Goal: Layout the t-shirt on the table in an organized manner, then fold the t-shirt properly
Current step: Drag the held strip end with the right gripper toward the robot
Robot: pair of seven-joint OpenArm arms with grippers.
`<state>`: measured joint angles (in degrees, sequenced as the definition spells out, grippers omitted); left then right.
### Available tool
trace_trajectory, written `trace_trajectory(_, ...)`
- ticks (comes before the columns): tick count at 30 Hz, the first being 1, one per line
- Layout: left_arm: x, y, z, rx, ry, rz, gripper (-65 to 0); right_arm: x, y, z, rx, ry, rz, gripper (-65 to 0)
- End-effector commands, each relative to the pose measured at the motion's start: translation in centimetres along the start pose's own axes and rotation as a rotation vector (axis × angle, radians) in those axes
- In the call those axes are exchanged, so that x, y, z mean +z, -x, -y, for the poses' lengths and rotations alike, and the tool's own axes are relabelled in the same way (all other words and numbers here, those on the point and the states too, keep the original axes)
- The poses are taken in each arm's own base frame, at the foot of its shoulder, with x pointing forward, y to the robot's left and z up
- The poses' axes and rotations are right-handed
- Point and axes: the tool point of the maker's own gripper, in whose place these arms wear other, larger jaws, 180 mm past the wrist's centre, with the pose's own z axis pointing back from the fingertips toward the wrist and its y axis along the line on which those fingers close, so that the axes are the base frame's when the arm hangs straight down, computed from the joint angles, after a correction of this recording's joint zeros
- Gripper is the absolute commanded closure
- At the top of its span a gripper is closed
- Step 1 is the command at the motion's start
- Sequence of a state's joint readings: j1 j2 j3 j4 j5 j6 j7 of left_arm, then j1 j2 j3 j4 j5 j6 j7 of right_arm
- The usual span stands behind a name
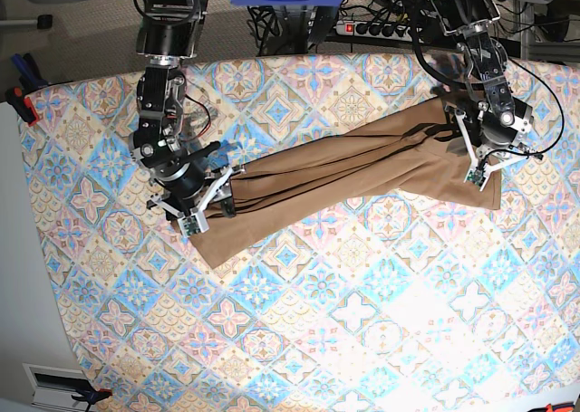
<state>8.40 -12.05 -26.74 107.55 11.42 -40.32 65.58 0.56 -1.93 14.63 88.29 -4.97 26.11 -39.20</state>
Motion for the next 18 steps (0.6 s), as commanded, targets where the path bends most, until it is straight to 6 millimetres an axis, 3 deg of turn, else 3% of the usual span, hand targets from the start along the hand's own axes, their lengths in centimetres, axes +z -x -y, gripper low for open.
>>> trace_trajectory(1, 0.4, -0.4, -1.0, 0.002, -0.031, 0.012, 0.0, 0.1, -2.1, 0.3, 0.008, 0.002, 0.066, -31.7)
trace_trajectory(6, 0.4, -0.4, -1.1, 0.002, -0.034, 0.010, 0.0, 0.3, -2.2, 0.3, 0.009, 0.005, 0.068, -31.7)
trace_trajectory(11, 0.4, -0.4, -1.1, 0.002, -0.034, 0.010, 0.0, 0.5, -0.3, -0.2, -0.002, -0.003, 0.033, -31.7)
trace_trajectory(15, 0.4, -0.4, -1.1, 0.003, -0.033, 0.011, 0.0, 1.0, 0.2, 1.9, -0.040, 0.047, 0.030, -31.7)
trace_trajectory(18, 0.4, -0.4, -1.1, 0.003, -0.033, 0.011, 0.0, 1.1, 0.3, 2.3, -0.047, 0.057, 0.030, -31.7)
